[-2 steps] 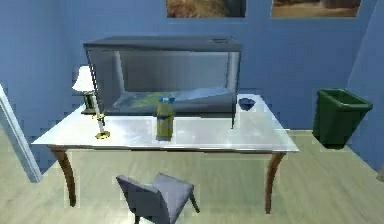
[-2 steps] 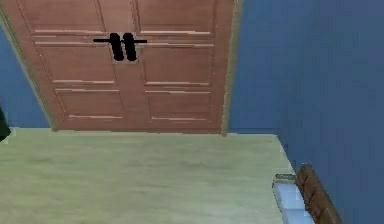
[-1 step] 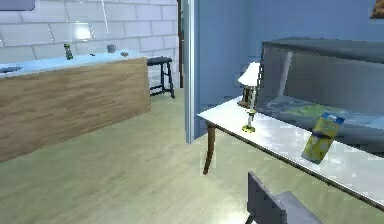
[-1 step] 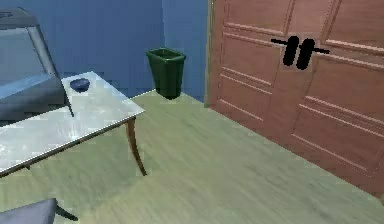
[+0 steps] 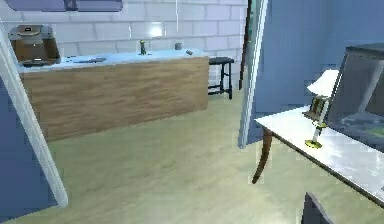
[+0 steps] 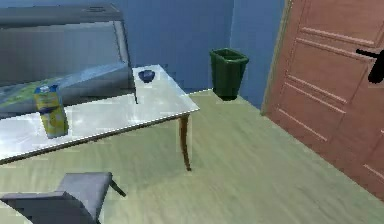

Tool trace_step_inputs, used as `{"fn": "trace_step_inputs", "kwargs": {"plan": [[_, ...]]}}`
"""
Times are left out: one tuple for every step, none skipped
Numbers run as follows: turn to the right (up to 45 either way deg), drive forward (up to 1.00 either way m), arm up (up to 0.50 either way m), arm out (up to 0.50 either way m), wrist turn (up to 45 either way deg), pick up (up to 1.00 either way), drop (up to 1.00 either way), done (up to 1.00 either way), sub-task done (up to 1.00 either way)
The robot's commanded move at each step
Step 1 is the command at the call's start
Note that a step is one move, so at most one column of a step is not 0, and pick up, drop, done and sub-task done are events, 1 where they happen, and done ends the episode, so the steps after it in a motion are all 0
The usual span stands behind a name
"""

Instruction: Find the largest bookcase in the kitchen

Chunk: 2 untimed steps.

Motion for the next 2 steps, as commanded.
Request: {"fn": "trace_step_inputs", "kwargs": {"plan": [[0.0, 1.00, 0.00, 0.00, 0.0, 0.00, 0.00, 0.00, 0.00], [-6.0, 0.00, 0.00, 0.00, 0.0, 0.00, 0.00, 0.00, 0.00]]}}
